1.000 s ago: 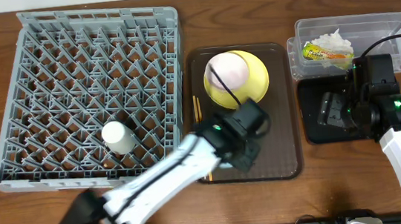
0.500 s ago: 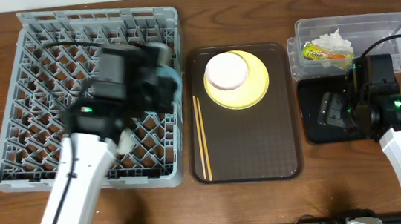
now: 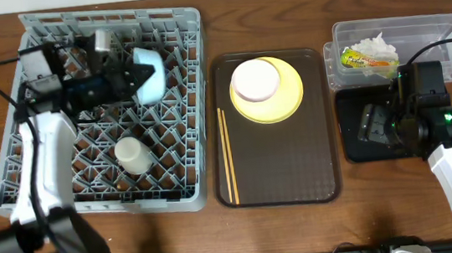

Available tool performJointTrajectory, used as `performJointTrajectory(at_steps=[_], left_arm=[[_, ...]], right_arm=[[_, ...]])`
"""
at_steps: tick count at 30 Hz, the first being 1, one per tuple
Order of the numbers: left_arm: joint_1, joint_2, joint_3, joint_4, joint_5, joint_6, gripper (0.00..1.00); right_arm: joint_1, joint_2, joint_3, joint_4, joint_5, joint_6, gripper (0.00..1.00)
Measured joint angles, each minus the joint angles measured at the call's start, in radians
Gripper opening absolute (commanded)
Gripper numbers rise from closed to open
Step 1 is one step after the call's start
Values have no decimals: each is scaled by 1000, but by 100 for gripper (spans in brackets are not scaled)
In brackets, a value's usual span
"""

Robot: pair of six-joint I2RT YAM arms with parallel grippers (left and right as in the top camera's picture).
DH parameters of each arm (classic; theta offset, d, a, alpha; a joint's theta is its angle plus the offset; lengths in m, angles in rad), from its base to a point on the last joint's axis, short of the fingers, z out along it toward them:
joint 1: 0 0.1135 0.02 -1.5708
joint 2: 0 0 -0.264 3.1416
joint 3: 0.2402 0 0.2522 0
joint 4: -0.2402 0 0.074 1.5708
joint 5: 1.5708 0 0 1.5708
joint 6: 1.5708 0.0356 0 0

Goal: Sort waste into correct bins and load items into the dishwasher
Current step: 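Carry the blue bowl with the left gripper and set it in the rack, then move the left gripper to the white bowl and grasp its rim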

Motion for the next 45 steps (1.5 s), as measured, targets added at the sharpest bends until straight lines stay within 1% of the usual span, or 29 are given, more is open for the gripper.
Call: performJointTrajectory(at_steps=[6,9,13,18,23,25,29,31,32,34,35,36,37,38,39,41,44,45], left_arm=[[94,127,0,80,155,-15,6],[113,172,0,87,230,-15,6],[113,209,0,88,280,-15,6],[116,237,0,89,314,-19,6],[145,237,0,83,301,-23,6],[166,237,1,52,279,-26,6],[199,237,9,-32,231,-27,9],[210,233,15,-59,201,-25,14],[216,232,17,-66,183,-27,22],[229,232,18,-82,135,-29,27],[235,234,16,-89,106,-27,32],[238,236,15,-92,95,-23,44],[249,241,13,-100,52,-25,44],[256,242,12,-100,39,-26,46],[262,242,12,-102,28,-28,51],[282,242,12,-105,16,-26,53],[314,242,12,-126,-24,-29,67],[323,239,12,-137,-46,-32,69]], right_arm=[[0,0,0,0,0,0,78],[0,0,0,0,0,0,78],[0,0,0,0,0,0,78],[0,0,0,-3,0,0,78],[0,0,0,-6,0,0,78],[0,0,0,-7,0,0,78],[0,0,0,-6,0,0,78],[0,0,0,-6,0,0,78],[0,0,0,-7,0,0,78],[0,0,0,-6,0,0,78],[0,0,0,-6,0,0,78],[0,0,0,-6,0,0,78],[0,0,0,-6,0,0,78],[0,0,0,-6,0,0,78],[0,0,0,-6,0,0,78],[0,0,0,-6,0,0,78],[0,0,0,-6,0,0,78],[0,0,0,-6,0,0,78]])
